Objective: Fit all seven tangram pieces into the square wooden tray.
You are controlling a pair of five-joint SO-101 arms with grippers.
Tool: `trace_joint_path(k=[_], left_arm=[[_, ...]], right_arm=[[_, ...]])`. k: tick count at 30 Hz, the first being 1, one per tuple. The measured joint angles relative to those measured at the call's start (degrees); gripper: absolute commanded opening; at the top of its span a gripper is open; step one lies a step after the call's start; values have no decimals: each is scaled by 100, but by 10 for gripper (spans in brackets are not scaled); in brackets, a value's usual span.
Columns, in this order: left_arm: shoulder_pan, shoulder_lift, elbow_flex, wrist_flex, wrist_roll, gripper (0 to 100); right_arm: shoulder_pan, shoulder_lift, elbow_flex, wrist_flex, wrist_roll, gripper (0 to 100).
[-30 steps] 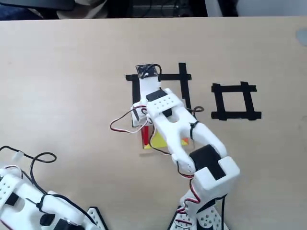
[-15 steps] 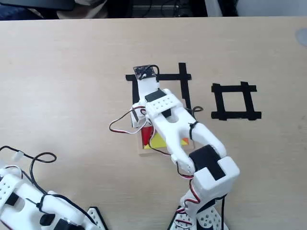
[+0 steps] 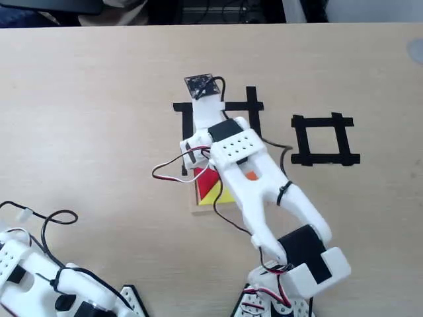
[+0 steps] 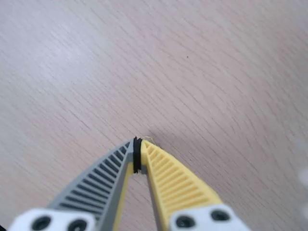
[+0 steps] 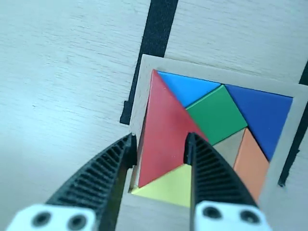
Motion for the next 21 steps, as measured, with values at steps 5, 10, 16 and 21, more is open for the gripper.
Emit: trace_joint_path(k=[5,10,16,21], left_arm=[[0,0,0,0,0,34],[0,0,0,0,0,34],[0,0,0,0,0,33],[0,0,0,0,0,33]], right_arm=[[571,0,0,-229,677,21],[1213,202,264,-941,1415,11],[1240,897,273,-1064,1688,11],[1240,1064,264,-1081,1705,11]])
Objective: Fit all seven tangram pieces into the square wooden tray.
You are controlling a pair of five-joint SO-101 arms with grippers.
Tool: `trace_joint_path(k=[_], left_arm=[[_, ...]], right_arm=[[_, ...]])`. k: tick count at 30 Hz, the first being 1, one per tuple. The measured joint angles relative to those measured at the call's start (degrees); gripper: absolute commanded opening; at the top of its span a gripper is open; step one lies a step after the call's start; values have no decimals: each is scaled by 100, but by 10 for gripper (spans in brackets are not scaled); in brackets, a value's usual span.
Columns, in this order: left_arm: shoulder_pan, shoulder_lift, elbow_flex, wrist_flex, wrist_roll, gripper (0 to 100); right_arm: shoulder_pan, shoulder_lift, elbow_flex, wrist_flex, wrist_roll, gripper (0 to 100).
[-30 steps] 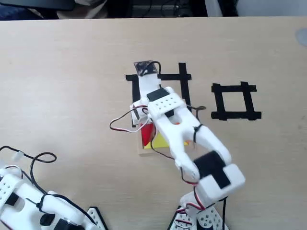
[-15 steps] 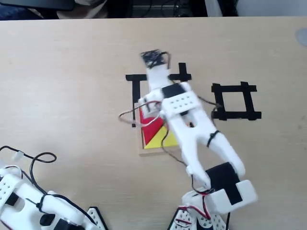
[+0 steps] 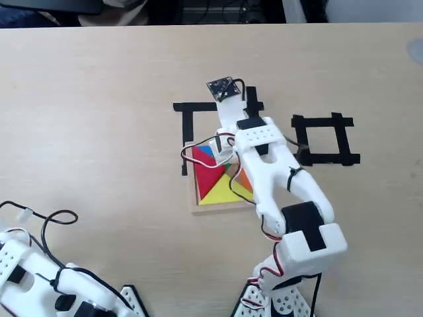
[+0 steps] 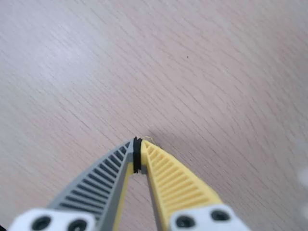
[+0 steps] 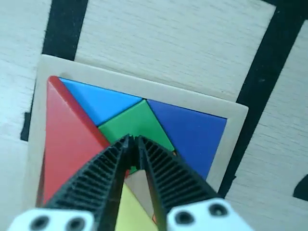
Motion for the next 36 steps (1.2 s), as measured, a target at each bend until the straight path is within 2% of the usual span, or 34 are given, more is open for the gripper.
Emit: trace_joint_path(k=[22,29,33,36], left_arm=[[0,0,0,0,0,33],[0,0,0,0,0,33],[149,0,0,0,0,33],[659,0,0,0,0,33]], right_arm=[[-484,-62,-18,580,-220,11],[-536,-97,-44,176,-220,11],[-167,-413,-941,1222,-211,11],[387,-958,-1547,2163,-202,11]])
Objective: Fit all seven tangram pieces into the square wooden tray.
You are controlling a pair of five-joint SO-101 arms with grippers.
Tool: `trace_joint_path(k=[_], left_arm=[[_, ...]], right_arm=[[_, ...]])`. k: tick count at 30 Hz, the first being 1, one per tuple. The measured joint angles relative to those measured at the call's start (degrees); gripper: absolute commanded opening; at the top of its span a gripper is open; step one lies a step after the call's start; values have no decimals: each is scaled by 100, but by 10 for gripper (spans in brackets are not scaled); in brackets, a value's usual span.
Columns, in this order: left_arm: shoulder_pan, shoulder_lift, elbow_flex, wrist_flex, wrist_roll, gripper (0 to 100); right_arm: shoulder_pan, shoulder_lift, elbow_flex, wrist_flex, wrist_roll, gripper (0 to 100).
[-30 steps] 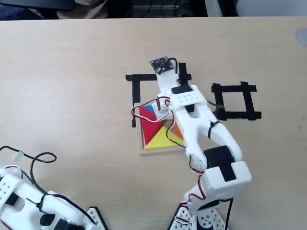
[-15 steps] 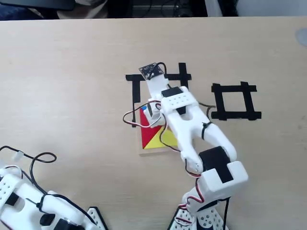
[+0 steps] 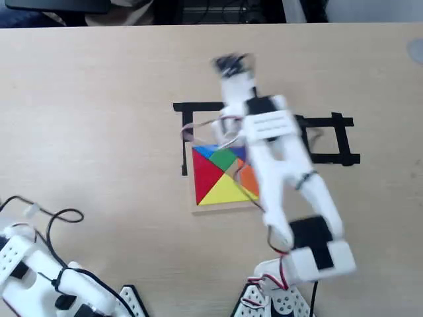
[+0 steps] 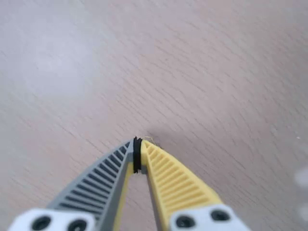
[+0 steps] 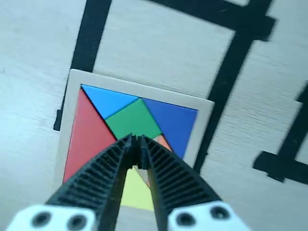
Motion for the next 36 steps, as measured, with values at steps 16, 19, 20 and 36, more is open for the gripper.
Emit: trace_joint_path(k=[16,19,20,36], left_arm=[[1134,0,0,0,492,30],[1134,0,0,0,519,30],[1134,0,0,0,519,30],[1134,0,0,0,519,32]], right_arm=[[1582,-308,2321,-580,1169,11],[1582,-308,2347,-633,1231,11],[1582,-308,2356,-633,1301,11],[1600,1565,1310,-730,1327,11]])
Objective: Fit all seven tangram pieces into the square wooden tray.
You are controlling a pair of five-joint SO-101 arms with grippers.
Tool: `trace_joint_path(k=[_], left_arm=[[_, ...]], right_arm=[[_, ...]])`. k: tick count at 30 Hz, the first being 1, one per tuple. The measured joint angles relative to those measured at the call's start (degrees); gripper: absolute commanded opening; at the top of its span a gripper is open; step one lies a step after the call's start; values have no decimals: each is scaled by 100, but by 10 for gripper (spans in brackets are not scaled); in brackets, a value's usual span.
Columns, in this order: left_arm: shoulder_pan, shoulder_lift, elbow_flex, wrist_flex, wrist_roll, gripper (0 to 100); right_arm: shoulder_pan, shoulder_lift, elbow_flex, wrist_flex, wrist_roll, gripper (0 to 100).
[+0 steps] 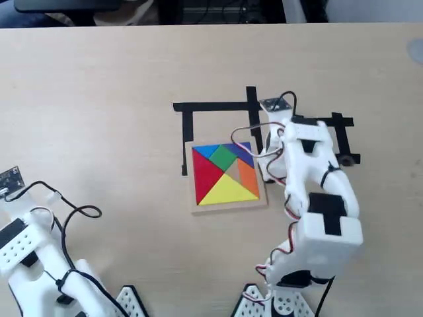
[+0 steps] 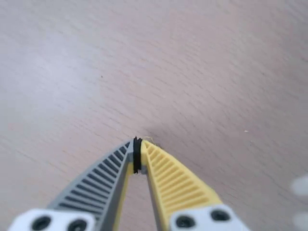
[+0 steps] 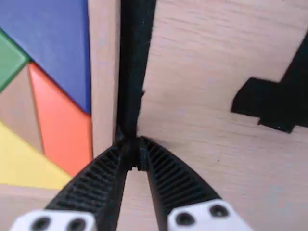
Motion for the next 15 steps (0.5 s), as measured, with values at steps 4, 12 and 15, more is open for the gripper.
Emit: trace_joint_path(k=[4,12,15], left_arm=[[0,0,0,0,0,32],[0,0,0,0,0,32],[0,0,0,0,0,32]], right_arm=[[-97,35,-62,79,-167,11],[-756,-114,149,9,-1020,11],[-1020,-220,290,-141,-1495,11]])
